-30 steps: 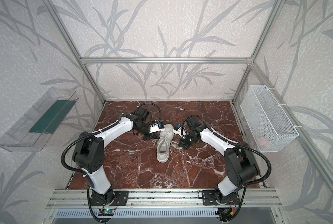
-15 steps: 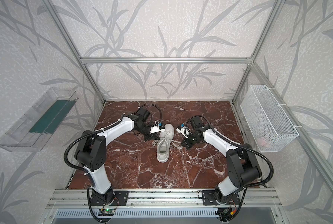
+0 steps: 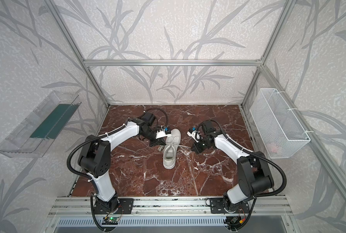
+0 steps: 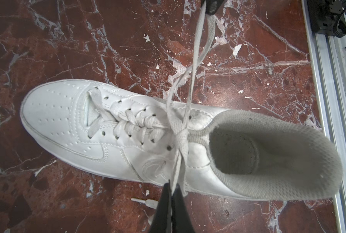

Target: Tie the shoes

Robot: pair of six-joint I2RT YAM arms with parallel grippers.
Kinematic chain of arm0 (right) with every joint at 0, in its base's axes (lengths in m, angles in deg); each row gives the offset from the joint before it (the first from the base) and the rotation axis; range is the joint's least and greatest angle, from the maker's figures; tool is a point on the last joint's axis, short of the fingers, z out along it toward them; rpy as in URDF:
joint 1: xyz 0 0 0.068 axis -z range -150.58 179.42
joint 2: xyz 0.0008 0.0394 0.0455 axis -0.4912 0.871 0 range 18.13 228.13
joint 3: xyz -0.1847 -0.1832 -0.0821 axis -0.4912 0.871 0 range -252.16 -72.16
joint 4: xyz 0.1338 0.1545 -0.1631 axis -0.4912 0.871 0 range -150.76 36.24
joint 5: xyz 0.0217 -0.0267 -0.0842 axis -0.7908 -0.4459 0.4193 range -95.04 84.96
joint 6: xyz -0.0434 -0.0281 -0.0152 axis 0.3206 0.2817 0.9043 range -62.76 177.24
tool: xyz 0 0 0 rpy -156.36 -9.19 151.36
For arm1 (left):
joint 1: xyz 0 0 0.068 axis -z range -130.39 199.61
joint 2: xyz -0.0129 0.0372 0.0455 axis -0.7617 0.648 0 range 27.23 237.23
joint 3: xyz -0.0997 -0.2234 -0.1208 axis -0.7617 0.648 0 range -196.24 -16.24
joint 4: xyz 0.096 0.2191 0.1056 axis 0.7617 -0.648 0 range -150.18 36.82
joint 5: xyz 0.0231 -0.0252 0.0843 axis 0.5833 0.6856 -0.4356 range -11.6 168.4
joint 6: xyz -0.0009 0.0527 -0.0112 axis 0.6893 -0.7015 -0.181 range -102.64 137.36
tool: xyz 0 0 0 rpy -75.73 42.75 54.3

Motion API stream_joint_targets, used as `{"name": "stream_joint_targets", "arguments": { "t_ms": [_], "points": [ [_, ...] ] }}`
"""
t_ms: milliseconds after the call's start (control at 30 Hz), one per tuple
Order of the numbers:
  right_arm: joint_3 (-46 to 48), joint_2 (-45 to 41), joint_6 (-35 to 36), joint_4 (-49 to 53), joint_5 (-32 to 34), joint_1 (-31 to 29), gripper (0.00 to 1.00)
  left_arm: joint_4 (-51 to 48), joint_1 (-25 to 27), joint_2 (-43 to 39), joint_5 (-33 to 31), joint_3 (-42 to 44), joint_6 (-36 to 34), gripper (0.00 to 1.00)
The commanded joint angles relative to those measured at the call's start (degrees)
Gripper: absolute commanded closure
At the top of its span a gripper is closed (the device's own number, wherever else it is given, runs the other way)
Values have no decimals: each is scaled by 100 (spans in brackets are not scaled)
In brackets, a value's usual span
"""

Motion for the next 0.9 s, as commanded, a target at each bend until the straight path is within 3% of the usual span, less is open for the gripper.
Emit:
{"name": "stream_joint_targets", "arguments": {
  "t_ms": [0,867],
  "points": [
    [160,-134,-122,463,662,187,100,-348,-218,20,-395,-74,-165,100],
    [116,39,-249,578,1152,532,100,-134,-497,74,-506,47,147,100]
  ]
}}
